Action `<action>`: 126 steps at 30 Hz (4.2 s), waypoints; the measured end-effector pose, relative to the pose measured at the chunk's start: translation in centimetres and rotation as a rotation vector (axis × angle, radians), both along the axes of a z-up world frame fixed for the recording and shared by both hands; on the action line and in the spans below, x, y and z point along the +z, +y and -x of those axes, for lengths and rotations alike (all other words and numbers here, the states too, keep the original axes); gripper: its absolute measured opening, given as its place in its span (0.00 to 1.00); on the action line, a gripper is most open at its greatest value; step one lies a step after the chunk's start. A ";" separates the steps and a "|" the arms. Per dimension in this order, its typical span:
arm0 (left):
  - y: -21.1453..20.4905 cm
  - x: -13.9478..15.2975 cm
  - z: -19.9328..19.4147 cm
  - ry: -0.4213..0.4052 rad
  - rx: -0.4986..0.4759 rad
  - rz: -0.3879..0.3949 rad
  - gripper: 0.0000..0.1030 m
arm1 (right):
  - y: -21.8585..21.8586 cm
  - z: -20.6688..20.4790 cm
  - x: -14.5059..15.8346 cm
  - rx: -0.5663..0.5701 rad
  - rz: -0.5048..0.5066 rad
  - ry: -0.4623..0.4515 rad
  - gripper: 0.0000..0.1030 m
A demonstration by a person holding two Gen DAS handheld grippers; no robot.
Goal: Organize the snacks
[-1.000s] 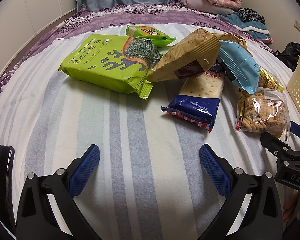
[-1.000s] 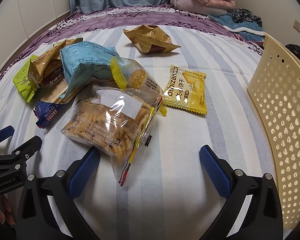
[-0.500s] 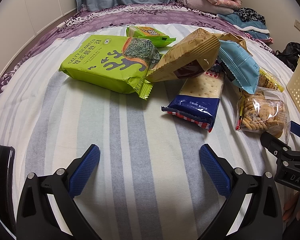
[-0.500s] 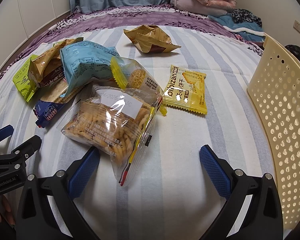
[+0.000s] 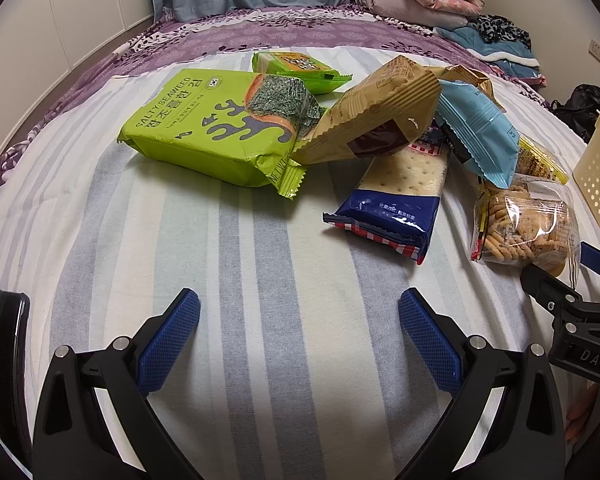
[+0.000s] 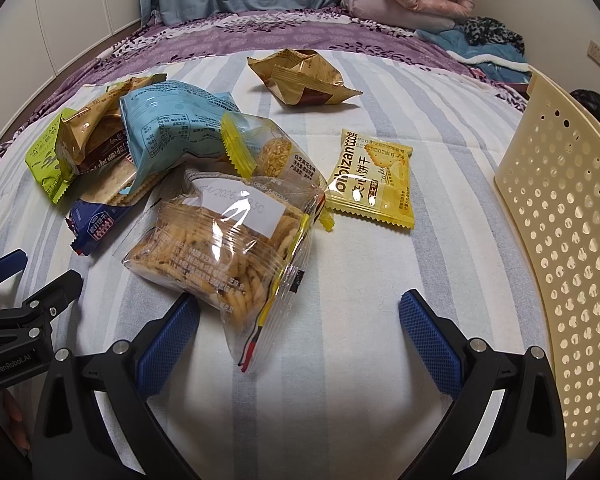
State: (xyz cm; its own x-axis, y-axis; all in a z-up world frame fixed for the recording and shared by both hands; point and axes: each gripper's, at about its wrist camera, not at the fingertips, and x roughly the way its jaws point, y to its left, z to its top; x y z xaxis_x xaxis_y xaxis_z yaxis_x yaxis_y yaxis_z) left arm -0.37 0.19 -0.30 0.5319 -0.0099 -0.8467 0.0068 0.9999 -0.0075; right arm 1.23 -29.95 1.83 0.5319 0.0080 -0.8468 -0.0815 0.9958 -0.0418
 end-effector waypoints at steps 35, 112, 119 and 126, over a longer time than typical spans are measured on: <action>-0.4 0.0 -0.2 0.011 0.000 -0.007 0.98 | 0.0 -0.2 0.2 0.001 0.005 0.006 0.95; -0.8 4.0 -10.1 -0.126 -0.193 0.122 0.41 | -0.8 -6.3 2.8 0.072 -0.261 -0.039 0.58; -2.2 4.0 -9.9 -0.116 -0.227 0.112 0.39 | -0.9 -5.9 3.0 0.080 -0.258 -0.037 0.46; -1.3 5.1 -9.3 -0.124 -0.178 0.137 0.37 | -1.4 -4.9 4.6 0.077 -0.283 -0.081 0.34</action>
